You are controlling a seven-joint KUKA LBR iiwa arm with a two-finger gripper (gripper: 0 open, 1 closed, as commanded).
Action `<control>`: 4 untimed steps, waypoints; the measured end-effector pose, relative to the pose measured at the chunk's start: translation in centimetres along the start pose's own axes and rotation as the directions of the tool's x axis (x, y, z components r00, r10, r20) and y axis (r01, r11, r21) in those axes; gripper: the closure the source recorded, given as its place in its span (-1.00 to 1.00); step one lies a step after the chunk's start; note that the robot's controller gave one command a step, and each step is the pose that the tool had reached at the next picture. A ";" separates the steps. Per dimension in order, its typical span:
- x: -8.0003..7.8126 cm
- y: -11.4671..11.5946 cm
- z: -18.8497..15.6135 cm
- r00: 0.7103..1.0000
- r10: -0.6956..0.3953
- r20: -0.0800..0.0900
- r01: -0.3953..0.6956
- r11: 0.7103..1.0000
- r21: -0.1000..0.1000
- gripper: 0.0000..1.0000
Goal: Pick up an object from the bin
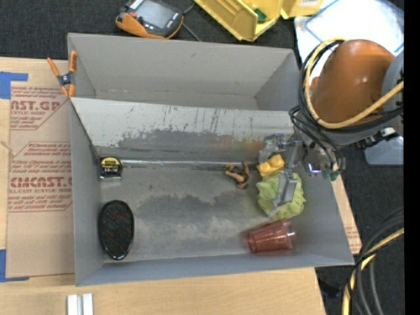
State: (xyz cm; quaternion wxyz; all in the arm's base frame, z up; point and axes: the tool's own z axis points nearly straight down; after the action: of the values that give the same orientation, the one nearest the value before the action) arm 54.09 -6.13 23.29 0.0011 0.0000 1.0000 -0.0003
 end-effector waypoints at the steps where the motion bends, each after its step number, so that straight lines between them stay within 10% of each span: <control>1: 0.0 0.0 0.0 1.000 0.000 0.000 0.000 1.000 0.000 -1.00; 2: 4.4 3.6 4.9 1.000 -0.025 -0.005 0.025 1.000 -0.002 -1.00; 3: 2.0 5.8 6.2 1.000 -0.005 0.012 0.005 1.000 0.001 -1.00; 4: 5.0 -4.1 8.4 0.995 0.102 0.005 -0.102 0.995 0.002 -1.00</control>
Offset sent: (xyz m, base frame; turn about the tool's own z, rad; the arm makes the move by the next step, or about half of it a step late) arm -0.0428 0.0342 -0.0470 -0.0234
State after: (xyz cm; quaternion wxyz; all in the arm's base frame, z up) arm 49.13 -10.24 14.92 0.0037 0.0511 0.9987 -0.0012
